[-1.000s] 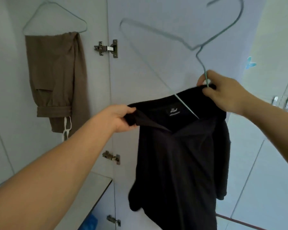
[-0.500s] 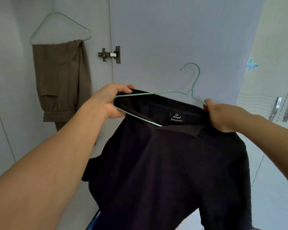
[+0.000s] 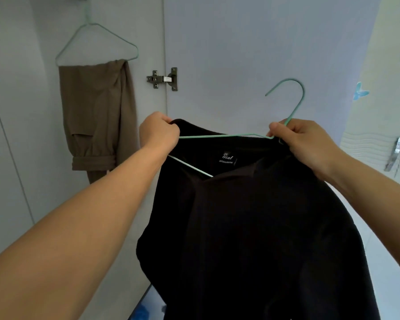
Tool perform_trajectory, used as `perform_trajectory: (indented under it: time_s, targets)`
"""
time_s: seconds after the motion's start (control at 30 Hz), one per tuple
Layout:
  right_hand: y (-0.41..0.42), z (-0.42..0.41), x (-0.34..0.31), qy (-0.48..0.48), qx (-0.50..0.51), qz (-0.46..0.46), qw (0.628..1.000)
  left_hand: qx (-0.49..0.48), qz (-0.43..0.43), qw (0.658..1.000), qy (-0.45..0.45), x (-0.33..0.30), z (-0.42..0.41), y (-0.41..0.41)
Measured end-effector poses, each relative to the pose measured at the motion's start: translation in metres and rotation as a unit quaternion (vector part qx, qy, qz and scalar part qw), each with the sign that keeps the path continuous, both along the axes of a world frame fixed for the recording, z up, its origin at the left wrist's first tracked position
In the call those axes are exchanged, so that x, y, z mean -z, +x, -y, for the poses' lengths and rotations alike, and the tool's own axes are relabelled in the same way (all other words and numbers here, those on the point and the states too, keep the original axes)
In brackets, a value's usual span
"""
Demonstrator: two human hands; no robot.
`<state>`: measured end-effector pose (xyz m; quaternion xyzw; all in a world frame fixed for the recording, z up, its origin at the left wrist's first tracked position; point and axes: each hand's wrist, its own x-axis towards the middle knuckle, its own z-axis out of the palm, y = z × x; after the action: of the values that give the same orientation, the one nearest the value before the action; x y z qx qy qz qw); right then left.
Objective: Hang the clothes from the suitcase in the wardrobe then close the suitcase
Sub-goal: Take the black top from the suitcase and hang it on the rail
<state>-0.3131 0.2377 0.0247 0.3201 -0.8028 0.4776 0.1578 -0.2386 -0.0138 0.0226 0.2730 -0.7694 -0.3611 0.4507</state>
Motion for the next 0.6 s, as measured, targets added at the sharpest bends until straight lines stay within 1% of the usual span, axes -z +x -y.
perform_trajectory:
  time_s: [0.07,0.13,0.17,0.2,0.23,0.27,0.33,0.37,0.4,0.43,0.47,0.5,0.53,0.57,0.6]
  targets:
    - [-0.004,-0.002,-0.004,0.022,0.002,-0.003,1.000,-0.001,0.037,0.999,-0.038,0.000,0.005,0.002]
    - [-0.010,-0.008,-0.006,-0.022,-0.003,0.056,0.998,0.008,0.083,0.996,-0.044,0.003,0.010,0.005]
    - [-0.012,-0.012,-0.006,-0.055,-0.003,0.096,0.994,0.022,0.102,0.994,-0.037,0.005,0.012,0.007]
    - [-0.014,-0.016,-0.005,-0.071,0.002,0.115,0.991,0.038,0.114,0.992,-0.023,0.005,0.012,0.009]
    - [-0.015,-0.018,-0.004,-0.055,0.008,0.103,0.993,0.051,0.120,0.991,-0.009,0.005,0.010,0.010]
    - [-0.015,-0.020,-0.002,-0.013,0.009,0.073,0.997,0.061,0.120,0.991,0.010,0.002,0.007,0.010]
    - [-0.009,-0.015,0.000,0.104,-0.015,0.009,0.994,0.100,0.103,0.987,0.072,-0.005,-0.006,0.008]
    - [-0.005,-0.010,0.000,0.158,-0.030,-0.010,0.987,0.140,0.095,0.978,0.119,-0.010,-0.015,0.007]
    - [-0.002,-0.005,0.000,0.189,-0.044,-0.022,0.981,0.192,0.091,0.963,0.166,-0.016,-0.025,0.005]
    - [-0.002,-0.001,-0.001,0.194,-0.052,-0.029,0.979,0.252,0.096,0.941,0.202,-0.021,-0.037,0.004]
    - [-0.001,0.002,-0.003,0.168,-0.059,-0.026,0.984,0.312,0.108,0.917,0.222,-0.026,-0.047,0.005]
    - [-0.002,0.004,-0.006,0.120,-0.064,-0.015,0.991,0.357,0.127,0.898,0.224,-0.029,-0.054,0.006]
    - [-0.003,0.003,-0.010,0.066,-0.069,-0.002,0.995,0.377,0.147,0.890,0.211,-0.032,-0.058,0.007]
    - [-0.004,0.000,-0.014,0.018,-0.073,0.013,0.997,0.373,0.167,0.894,0.184,-0.036,-0.057,0.010]
    - [-0.006,-0.005,-0.018,-0.023,-0.073,0.028,0.997,0.350,0.194,0.906,0.139,-0.040,-0.054,0.013]
